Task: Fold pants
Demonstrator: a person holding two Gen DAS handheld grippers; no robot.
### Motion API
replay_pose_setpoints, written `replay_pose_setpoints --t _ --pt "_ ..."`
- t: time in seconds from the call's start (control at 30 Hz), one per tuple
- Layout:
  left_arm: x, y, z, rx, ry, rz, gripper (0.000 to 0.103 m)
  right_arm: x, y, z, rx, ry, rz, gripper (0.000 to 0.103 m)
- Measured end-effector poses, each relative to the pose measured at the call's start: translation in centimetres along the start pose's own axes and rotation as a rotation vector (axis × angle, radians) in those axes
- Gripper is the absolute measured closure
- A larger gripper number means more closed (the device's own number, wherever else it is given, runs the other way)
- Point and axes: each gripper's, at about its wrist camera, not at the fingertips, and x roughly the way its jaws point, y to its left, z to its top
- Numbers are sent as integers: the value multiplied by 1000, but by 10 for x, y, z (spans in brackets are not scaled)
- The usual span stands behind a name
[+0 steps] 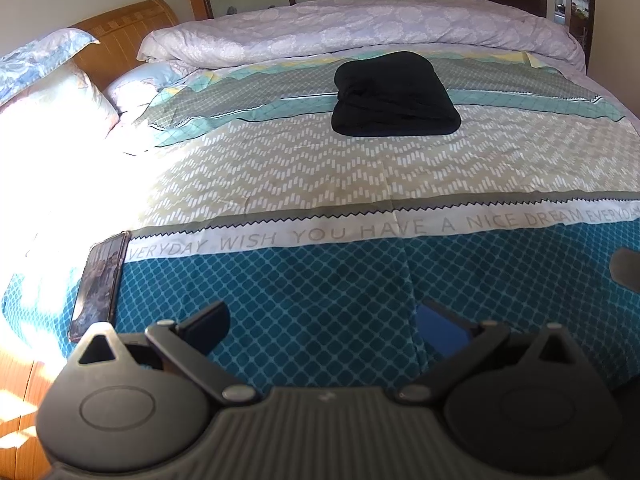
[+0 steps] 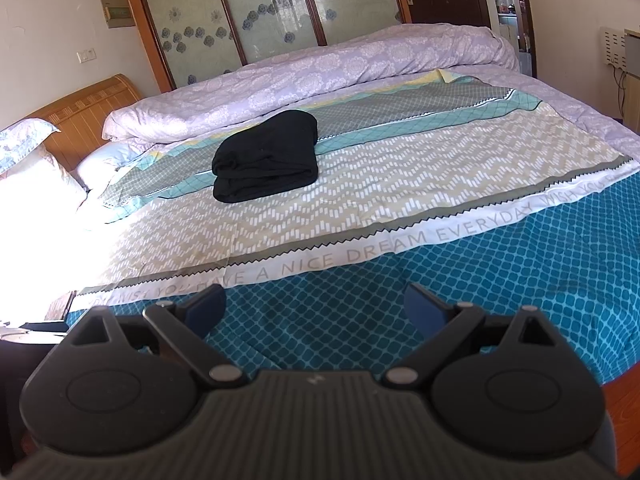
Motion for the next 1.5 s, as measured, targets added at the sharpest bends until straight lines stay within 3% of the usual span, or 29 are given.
replay_pose_setpoints --t 1.5 --pt "2 1 1 9 17 9 0 1 0 -1 -3 5 4 6"
